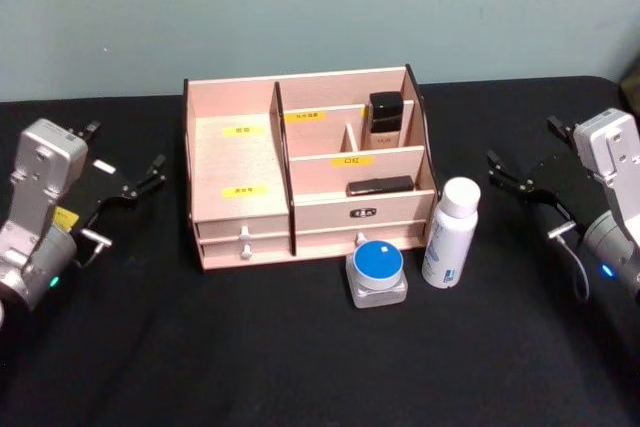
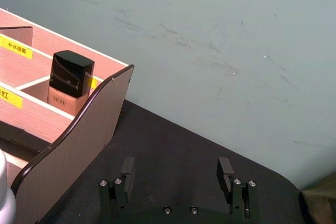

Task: Pick up the facial cleanser and watermelon frost from the table and place them into the tiered storage box.

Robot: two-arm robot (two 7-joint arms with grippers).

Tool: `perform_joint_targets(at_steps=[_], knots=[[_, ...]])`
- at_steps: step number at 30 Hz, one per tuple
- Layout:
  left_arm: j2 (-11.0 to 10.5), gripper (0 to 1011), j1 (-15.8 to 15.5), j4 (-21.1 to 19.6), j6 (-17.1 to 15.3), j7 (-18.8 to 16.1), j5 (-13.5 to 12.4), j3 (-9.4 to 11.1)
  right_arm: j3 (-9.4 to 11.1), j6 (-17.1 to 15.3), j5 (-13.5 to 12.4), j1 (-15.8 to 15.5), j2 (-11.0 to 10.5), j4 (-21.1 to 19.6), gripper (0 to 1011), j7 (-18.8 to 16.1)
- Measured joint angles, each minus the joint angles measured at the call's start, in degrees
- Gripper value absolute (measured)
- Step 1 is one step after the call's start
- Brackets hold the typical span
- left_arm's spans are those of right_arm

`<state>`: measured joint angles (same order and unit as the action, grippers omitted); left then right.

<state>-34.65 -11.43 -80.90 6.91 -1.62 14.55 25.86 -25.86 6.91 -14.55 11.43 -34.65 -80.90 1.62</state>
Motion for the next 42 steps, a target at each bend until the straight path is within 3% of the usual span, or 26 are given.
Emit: perform_joint_targets(at_steps=[12,19,26,28,33,35,42], knots=[[0.0,1010,0.0,0.0,0.0,0.0,0.0,0.0,0.85,0.12,-0.39,-0.03,0.22,0.16,1002,-1.41],[0.0,1010,0.0,0.0,0.0,0.0,0.0,0.0,3.18,0.15,-1.33,-2.24,-1.42,-4.22,1003,-2.95],[0.0,1010,0.0,0.0,0.0,0.0,0.0,0.0,6.44,-0.56,-3.32,-7.03,-4.81,-12.66,1002,-4.7],[0.0,1010,0.0,0.0,0.0,0.0,0.0,0.0,8.09,-0.97,-4.88,-9.77,-6.53,-16.42,1003,-5.96],[0.0,1010,0.0,0.0,0.0,0.0,0.0,0.0,10.0,-1.45,-6.6,-13.15,-8.36,-20.5,1002,-7.23],[0.0,1010,0.0,0.0,0.0,0.0,0.0,0.0,11.45,-1.73,-7.83,-16.1,-9.77,-23.72,1002,-8.28],[0.0,1010,0.0,0.0,0.0,0.0,0.0,0.0,13.19,-2.03,-9.67,-20.58,-11.2,-27.83,1002,-10.2]])
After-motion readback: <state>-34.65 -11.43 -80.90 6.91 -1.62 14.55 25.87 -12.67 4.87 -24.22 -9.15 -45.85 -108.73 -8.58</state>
